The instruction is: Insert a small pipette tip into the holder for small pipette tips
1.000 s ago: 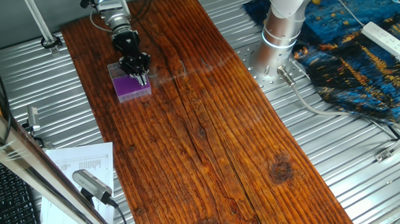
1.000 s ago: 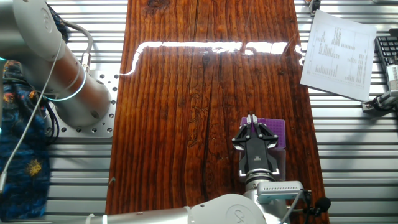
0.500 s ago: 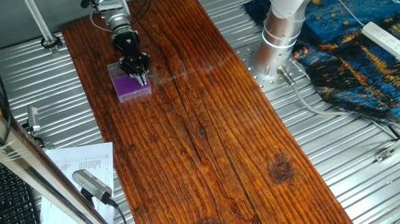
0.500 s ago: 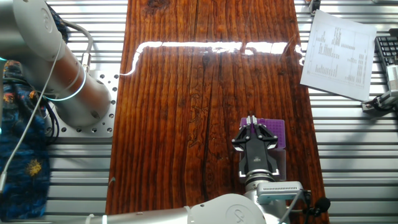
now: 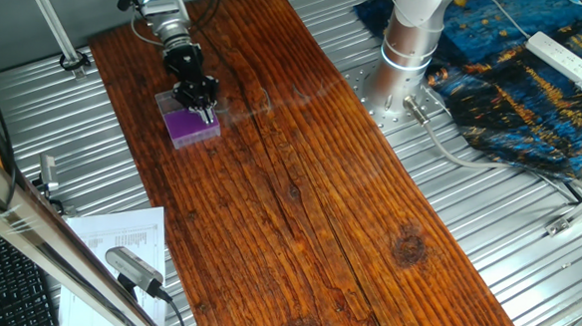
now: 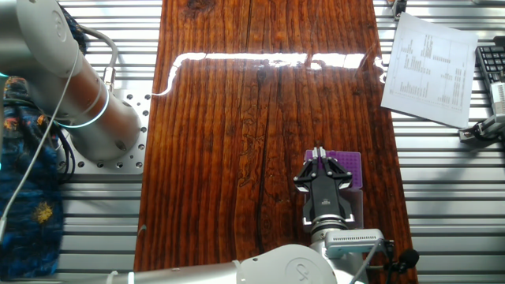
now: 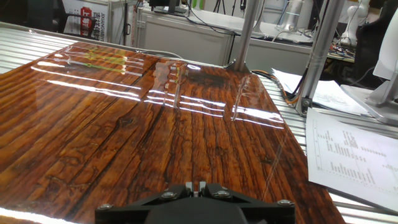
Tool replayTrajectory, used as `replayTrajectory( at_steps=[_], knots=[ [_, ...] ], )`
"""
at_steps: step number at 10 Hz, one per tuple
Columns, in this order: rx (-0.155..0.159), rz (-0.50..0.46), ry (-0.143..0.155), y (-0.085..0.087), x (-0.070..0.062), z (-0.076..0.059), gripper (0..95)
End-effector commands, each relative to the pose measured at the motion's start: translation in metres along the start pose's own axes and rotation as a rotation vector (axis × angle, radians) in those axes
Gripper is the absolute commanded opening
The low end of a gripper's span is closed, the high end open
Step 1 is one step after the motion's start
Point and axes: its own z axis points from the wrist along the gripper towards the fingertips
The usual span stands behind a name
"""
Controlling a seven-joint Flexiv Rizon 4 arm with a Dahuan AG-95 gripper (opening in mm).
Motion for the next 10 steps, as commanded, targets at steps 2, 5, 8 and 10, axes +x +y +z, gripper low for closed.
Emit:
replayTrajectory(
  at_steps=[2,5,8,10],
  knots=[
    [0.0,0.0,0.002,0.0,0.0,0.0,19.0],
    [-0.002,0.012,0.008,0.0,0.0,-0.001,19.0],
    [-0.011,0.068,0.071,-0.001,-0.007,-0.003,19.0],
    [-0.016,0.092,0.126,-0.003,-0.013,-0.004,0.0]
  ],
)
